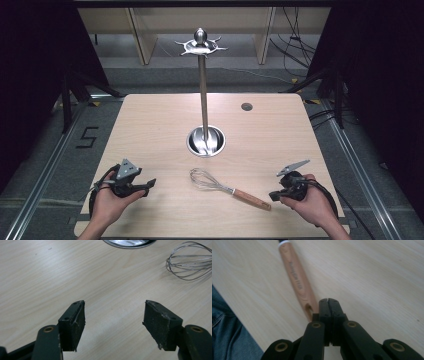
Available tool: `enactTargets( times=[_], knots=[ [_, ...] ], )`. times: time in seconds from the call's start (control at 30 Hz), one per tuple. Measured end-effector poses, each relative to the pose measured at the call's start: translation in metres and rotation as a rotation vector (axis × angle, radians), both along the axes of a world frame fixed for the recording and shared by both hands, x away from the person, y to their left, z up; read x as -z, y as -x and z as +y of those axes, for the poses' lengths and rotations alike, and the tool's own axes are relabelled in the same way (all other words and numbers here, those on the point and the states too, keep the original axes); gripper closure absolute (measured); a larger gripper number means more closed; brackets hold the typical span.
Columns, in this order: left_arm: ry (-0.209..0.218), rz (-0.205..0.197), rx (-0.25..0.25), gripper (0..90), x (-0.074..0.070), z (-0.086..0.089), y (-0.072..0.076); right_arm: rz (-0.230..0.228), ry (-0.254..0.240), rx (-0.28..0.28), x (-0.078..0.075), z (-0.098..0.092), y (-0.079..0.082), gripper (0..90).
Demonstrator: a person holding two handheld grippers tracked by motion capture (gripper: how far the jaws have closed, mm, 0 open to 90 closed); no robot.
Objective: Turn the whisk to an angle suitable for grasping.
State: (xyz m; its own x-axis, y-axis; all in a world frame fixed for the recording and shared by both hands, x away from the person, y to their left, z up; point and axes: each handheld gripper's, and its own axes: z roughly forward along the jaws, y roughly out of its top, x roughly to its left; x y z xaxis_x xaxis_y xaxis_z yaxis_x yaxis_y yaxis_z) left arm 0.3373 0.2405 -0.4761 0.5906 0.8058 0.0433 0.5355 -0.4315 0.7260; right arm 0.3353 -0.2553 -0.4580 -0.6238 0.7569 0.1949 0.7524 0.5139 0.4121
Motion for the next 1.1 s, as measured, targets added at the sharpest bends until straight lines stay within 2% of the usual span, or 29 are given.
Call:
enactTargets(
  times=[0.07,0.1,0.13,0.17,0.2,0.23,0.3,0.4,0.43,0.47,0.53,0.6,0.63,0.67,0.7,0.73,0.8,0.83,0.87,0.93,0.97,1.03,1.07,1.1],
  knots=[
    [0.007,0.001,-0.008,33.0,0.001,0.001,0.001,0.001,0.005,-0.002,-0.001,0.003,0.002,90.0],
    [-0.004,-0.001,-0.005,33.4,0.0,0.002,0.002,0.007,-0.003,-0.026,-0.002,0.008,0.004,90.0],
    [0.002,-0.014,-0.012,33.7,0.0,0.002,0.003,0.031,0.011,-0.066,-0.003,0.018,0.011,90.0],
    [-0.003,-0.01,-0.007,33.7,-0.002,0.003,0.003,0.031,0.011,-0.066,-0.003,0.018,0.011,90.0],
    [0.005,-0.017,-0.017,33.4,-0.002,0.002,0.004,0.04,0.023,-0.111,0.0,0.025,0.014,90.0],
    [0.001,-0.015,-0.009,33.2,-0.003,0.003,0.004,0.058,0.035,-0.122,0.002,0.03,0.016,90.0],
    [-0.002,-0.016,-0.006,33.2,-0.003,0.002,0.004,0.072,0.041,-0.129,0.004,0.034,0.017,90.0],
    [-0.002,-0.018,0.003,33.2,-0.003,0.0,0.004,0.121,0.093,-0.142,0.009,0.042,0.019,90.0],
    [-0.002,-0.018,0.003,33.2,-0.003,0.0,0.004,0.121,0.093,-0.142,0.009,0.042,0.019,90.0],
    [-0.026,-0.03,0.016,33.2,-0.004,0.0,0.003,0.125,0.096,-0.135,0.01,0.043,0.02,90.0],
    [-0.016,-0.027,0.02,33.1,-0.003,0.0,0.003,0.132,0.11,-0.125,0.013,0.042,0.018,90.0],
    [0.014,-0.012,0.006,33.0,-0.001,-0.002,0.003,0.151,0.124,-0.096,0.016,0.039,0.015,90.0],
    [0.014,-0.012,0.006,32.9,-0.001,-0.002,0.003,0.151,0.124,-0.096,0.016,0.039,0.015,90.0],
    [-0.005,-0.014,0.01,32.9,-0.002,-0.001,0.003,0.14,0.129,-0.095,0.017,0.038,0.014,90.0],
    [-0.009,-0.017,0.018,32.9,-0.002,-0.001,0.003,0.144,0.127,-0.069,0.017,0.037,0.013,90.0],
    [-0.012,-0.019,0.014,32.9,-0.002,-0.001,0.003,0.14,0.137,-0.07,0.017,0.036,0.011,90.0],
    [-0.008,-0.019,0.021,32.5,-0.003,-0.001,0.003,0.166,0.132,-0.037,0.018,0.036,0.008,90.0],
    [0.049,-0.022,-0.01,32.4,0.0,-0.005,0.004,0.155,0.141,-0.034,0.019,0.035,0.005,90.0],
    [0.035,-0.021,-0.015,32.4,-0.001,-0.005,0.004,0.144,0.145,-0.026,0.02,0.034,0.003,90.0],
    [-0.006,-0.005,0.014,32.4,-0.002,-0.002,0.004,0.127,0.145,-0.003,0.02,0.032,-0.004,90.0],
    [0.003,-0.007,0.008,32.4,-0.002,-0.002,0.004,0.126,0.156,0.013,0.02,0.031,-0.007,90.0],
    [-0.014,-0.014,0.017,32.4,-0.003,-0.001,0.003,0.116,0.166,0.038,0.019,0.029,-0.013,90.0],
    [0.005,-0.008,0.004,32.3,-0.001,-0.002,0.003,0.139,0.158,0.058,0.019,0.03,-0.016,90.0],
    [0.008,-0.004,0.011,32.4,-0.001,-0.002,0.003,0.138,0.17,0.084,0.018,0.03,-0.021,90.0]
  ],
)
